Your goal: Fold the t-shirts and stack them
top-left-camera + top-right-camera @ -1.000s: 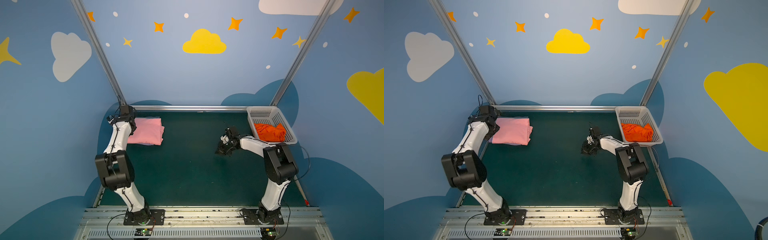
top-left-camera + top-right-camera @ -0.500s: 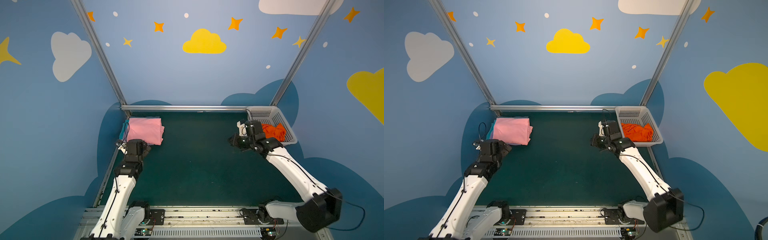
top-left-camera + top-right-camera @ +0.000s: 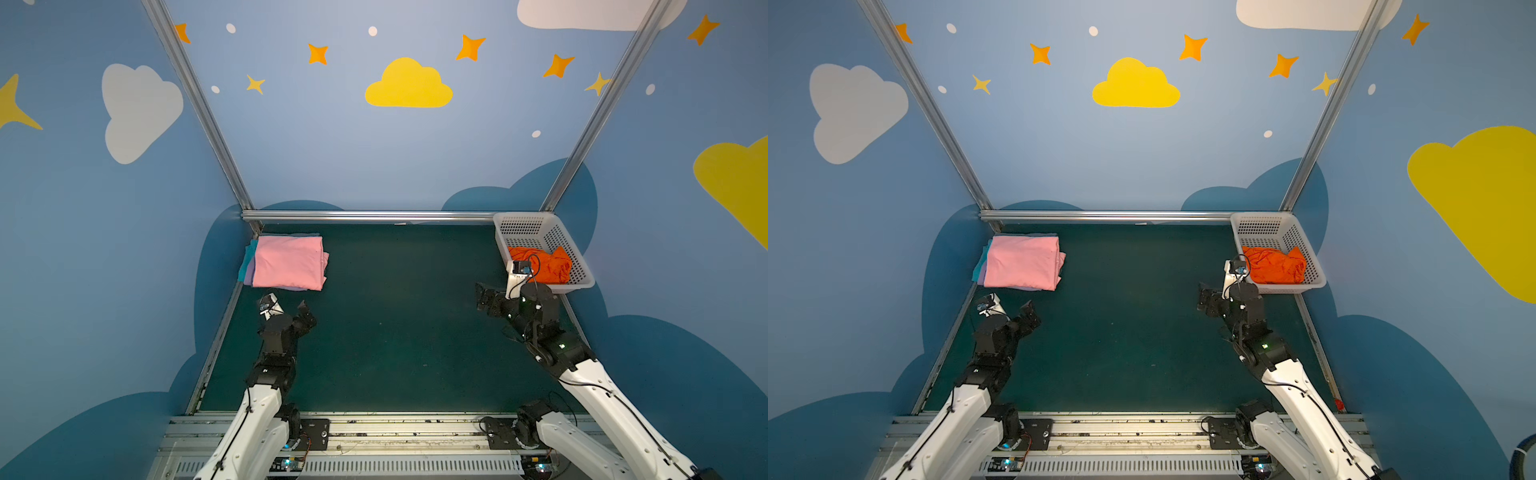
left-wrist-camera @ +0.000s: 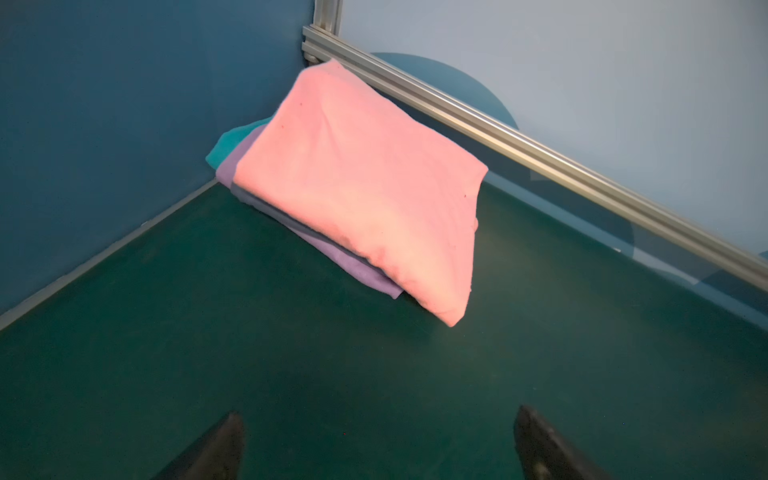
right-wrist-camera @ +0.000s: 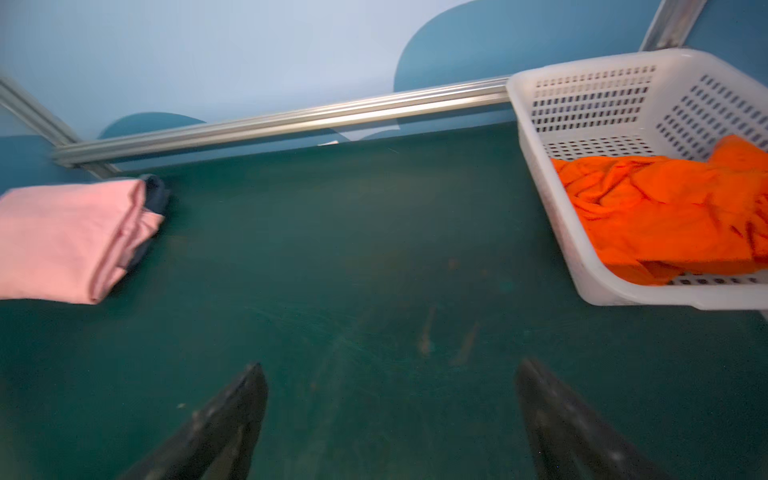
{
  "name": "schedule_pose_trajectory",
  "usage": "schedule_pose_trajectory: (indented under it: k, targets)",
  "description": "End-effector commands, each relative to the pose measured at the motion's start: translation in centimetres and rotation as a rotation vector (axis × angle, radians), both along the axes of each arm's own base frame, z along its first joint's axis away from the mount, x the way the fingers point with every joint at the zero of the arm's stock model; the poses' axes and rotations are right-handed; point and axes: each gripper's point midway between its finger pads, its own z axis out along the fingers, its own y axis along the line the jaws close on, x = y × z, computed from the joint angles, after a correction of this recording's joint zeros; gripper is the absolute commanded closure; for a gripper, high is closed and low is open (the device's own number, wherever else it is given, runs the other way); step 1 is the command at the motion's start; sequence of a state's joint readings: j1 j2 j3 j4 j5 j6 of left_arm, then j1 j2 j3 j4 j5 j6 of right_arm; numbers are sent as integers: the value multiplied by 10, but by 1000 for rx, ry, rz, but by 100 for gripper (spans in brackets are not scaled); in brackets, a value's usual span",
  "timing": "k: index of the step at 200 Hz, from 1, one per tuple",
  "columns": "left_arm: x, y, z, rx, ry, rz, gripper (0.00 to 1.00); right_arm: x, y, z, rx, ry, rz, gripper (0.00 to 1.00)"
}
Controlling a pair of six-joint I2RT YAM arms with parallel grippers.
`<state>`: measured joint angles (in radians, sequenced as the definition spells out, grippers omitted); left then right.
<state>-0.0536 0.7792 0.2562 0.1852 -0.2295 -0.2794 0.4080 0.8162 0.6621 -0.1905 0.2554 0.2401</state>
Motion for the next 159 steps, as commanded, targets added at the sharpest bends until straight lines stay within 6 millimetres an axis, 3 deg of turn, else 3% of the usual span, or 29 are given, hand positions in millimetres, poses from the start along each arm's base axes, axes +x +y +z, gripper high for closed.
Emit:
schedule_pose_trajectory:
  k: [1,25,40,90,109,120,135,150,159]
  targets:
    - [19,-3,14,116,-45,-59,0,6,-22,-10,-156,-62,-74,6]
    - [23,8,-6,138,-45,3,0,-2,-48,-35,-195,-10,-208,6]
    - [29,16,-8,138,-34,41,0,-2,-57,-46,-243,-38,-230,6]
    - [73,1,-19,91,19,-136,0,5,-82,-107,-303,22,-272,6]
    - [83,4,-25,103,-1,-153,0,17,-87,-111,-259,48,-281,6]
    - [78,17,-50,67,-9,-81,0,24,-88,-111,-222,70,-279,6]
    - [87,8,-38,78,-129,-137,0,36,-96,-113,-185,97,-298,6]
    - [88,7,-45,75,26,-158,0,50,-99,-114,-149,101,-288,6]
    - [93,5,-48,70,31,-170,0,59,-102,-114,-130,99,-292,6]
